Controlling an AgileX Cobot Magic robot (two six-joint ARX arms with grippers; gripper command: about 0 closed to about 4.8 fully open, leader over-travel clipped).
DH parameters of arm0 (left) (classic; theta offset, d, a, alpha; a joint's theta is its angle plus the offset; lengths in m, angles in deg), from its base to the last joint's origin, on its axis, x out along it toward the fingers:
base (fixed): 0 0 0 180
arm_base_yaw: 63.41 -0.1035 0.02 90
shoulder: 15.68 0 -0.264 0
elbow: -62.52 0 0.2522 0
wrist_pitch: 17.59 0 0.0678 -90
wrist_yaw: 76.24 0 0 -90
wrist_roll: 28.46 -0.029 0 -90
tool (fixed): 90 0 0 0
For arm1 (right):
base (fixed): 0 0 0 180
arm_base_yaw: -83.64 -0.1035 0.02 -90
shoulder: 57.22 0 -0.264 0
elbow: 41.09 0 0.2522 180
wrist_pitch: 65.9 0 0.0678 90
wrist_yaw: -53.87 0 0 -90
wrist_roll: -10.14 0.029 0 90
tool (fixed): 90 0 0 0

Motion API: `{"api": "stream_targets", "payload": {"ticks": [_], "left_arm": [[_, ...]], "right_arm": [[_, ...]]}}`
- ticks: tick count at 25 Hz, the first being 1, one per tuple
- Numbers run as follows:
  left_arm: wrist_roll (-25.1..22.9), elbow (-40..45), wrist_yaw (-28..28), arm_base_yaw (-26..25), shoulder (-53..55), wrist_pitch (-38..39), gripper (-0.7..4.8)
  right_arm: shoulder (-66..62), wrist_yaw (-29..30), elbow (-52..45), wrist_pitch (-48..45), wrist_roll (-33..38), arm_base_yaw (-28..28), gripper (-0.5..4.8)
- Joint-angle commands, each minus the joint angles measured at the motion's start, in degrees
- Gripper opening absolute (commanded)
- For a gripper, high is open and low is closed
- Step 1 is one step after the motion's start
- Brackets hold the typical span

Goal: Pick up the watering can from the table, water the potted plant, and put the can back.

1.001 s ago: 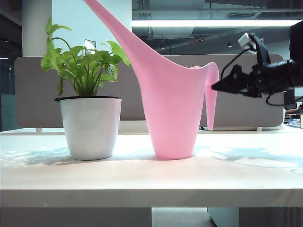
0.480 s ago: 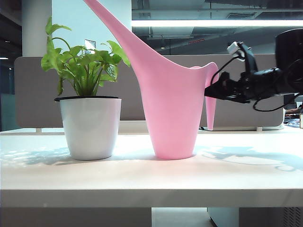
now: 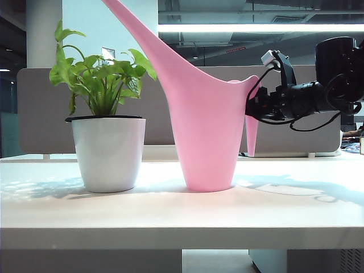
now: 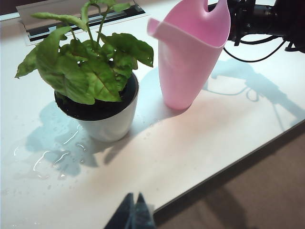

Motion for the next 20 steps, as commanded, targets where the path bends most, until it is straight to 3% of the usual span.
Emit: {"api": "stream_targets", "payload": {"ticks": [1, 3, 5, 12, 16, 20], "left_arm": [[-0.02, -0.11, 0.09, -0.09, -0.11, -0.7, 0.03], [-0.02, -0.11, 0.09, -0.09, -0.13, -0.7, 0.03], [-0.02, -0.11, 0.09, -0.09, -0.13, -0.7, 0.03], [-0.02, -0.11, 0.09, -0.09, -0.15, -0.7, 0.03], [-0.04, -0.11, 0.11, -0.09, -0.13, -0.66, 0.03], [-0.02, -0.11, 0.11, -0.09, -0.17, -0.7, 0.03]], "right_arm": [[0.35, -0.42, 0.35, -0.46, 0.68, -0.04, 0.28], [1.6, -2.49, 0.35, 0.96, 0.66, -0.04, -0.05], [5.01, -9.38, 0.39, 4.11, 0.07, -0.04, -0.05], [25.18, -25.62, 1.14, 18.84, -11.21, -0.61, -0.05], [32.59, -37.03, 9.03, 33.7, -24.04, -2.4, -0.05], [32.85, -43.01, 18.08, 44.13, -29.7, -5.27, -0.05]]}}
